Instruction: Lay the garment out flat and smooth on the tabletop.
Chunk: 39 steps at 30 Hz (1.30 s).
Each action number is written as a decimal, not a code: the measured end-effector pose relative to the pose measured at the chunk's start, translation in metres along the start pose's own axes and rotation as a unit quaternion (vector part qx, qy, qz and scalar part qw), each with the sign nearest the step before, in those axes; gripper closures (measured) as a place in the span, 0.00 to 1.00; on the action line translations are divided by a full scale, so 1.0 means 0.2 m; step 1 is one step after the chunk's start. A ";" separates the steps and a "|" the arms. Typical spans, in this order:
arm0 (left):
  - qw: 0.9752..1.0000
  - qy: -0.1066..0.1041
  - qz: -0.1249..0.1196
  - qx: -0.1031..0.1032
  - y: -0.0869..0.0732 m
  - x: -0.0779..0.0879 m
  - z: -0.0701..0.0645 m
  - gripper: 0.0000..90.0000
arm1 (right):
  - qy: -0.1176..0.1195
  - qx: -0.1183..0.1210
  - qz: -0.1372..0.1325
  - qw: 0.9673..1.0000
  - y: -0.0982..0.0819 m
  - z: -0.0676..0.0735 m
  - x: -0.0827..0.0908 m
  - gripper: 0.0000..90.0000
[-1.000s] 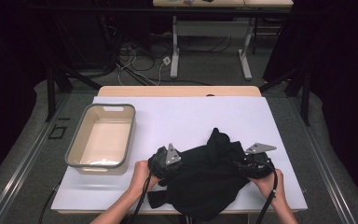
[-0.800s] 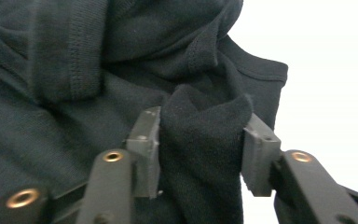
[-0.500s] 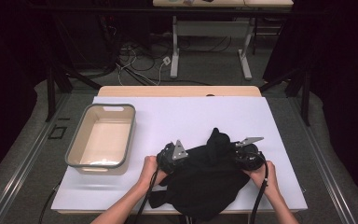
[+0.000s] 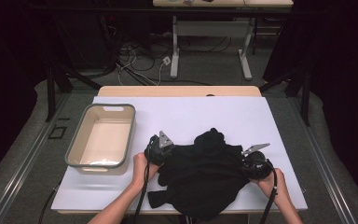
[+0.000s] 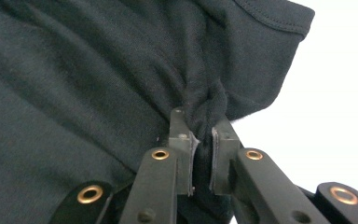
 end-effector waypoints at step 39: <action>0.997 -0.070 -0.015 0.000 0.05 -0.03 -0.05 0.96 | 0.020 0.023 0.046 0.998 0.01 0.06 0.03 0.92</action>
Point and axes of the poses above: each handheld gripper's, and its own axes: x roughly backward along the jaws, y roughly out of its top, z roughly to its left, the point moved 8 cm from there along -x, roughly forward along the jaws, and after that the axes turned 6 degrees about z, right-handed, at the moved point
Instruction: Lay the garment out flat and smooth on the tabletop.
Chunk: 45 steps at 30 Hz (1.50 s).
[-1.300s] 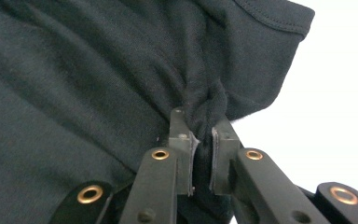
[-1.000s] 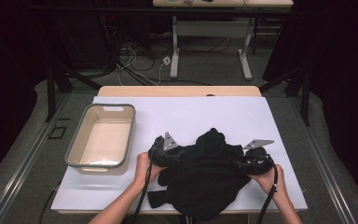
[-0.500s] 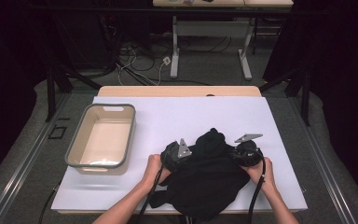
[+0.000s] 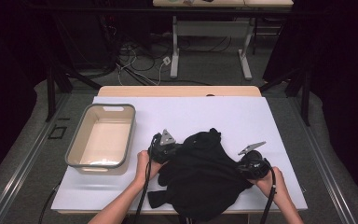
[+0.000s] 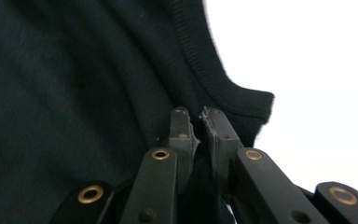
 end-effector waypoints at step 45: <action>0.998 -0.003 0.052 -0.018 -0.10 0.10 -0.02 0.58 | -0.012 -0.030 -0.025 0.999 0.01 -0.03 0.01 0.82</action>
Point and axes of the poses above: each handheld gripper's, and its own axes: x roughly backward along the jaws, y roughly out of its top, z roughly to its left, the point moved 8 cm from there along -x, roughly forward along the jaws, and after that the axes turned 6 degrees about z, right-handed, at the moved point
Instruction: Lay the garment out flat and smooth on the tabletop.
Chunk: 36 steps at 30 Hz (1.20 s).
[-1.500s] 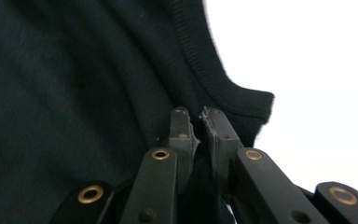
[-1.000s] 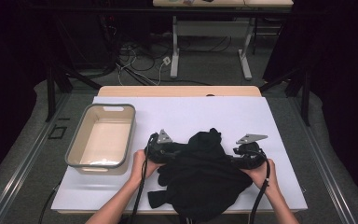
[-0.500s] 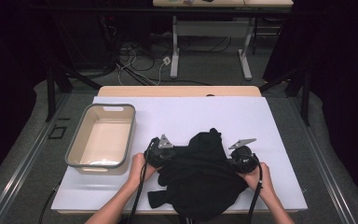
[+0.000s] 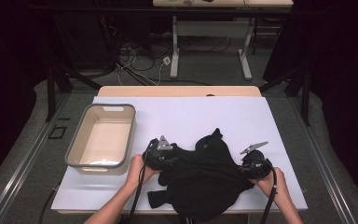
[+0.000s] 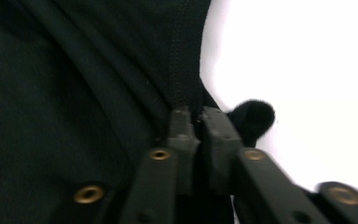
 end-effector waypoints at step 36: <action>1.000 -0.001 0.007 0.028 -0.12 0.03 -0.02 0.95 | -0.008 0.067 -0.092 0.993 0.17 0.00 -0.16 0.52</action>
Point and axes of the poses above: each handheld gripper's, and its own axes: x roughly backward along the jaws, y roughly out of its top, z roughly to its left, the point moved 8 cm from there along -x, roughly forward along the jaws, and after that the axes turned 6 degrees about z, right-handed, at the moved point
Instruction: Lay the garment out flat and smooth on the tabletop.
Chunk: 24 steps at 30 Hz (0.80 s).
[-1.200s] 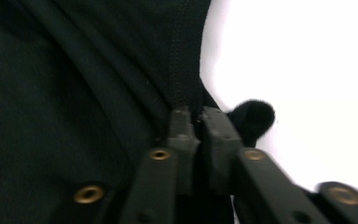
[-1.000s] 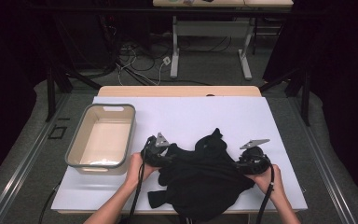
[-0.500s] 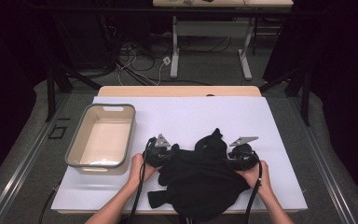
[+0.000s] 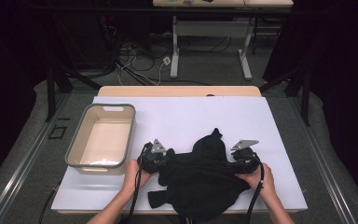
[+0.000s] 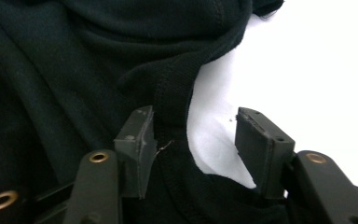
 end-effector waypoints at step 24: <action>1.000 0.009 -0.005 0.008 0.02 0.15 -0.05 0.59 | 0.036 -0.013 -0.033 0.999 0.16 0.07 -0.01 0.79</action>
Point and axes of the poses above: each handheld gripper's, and its own axes: x roughly backward along the jaws, y roughly out of its top, z roughly to its left, the point moved 8 cm from there along -x, roughly forward along the jaws, and after that the axes turned 6 degrees about z, right-handed, at the moved point
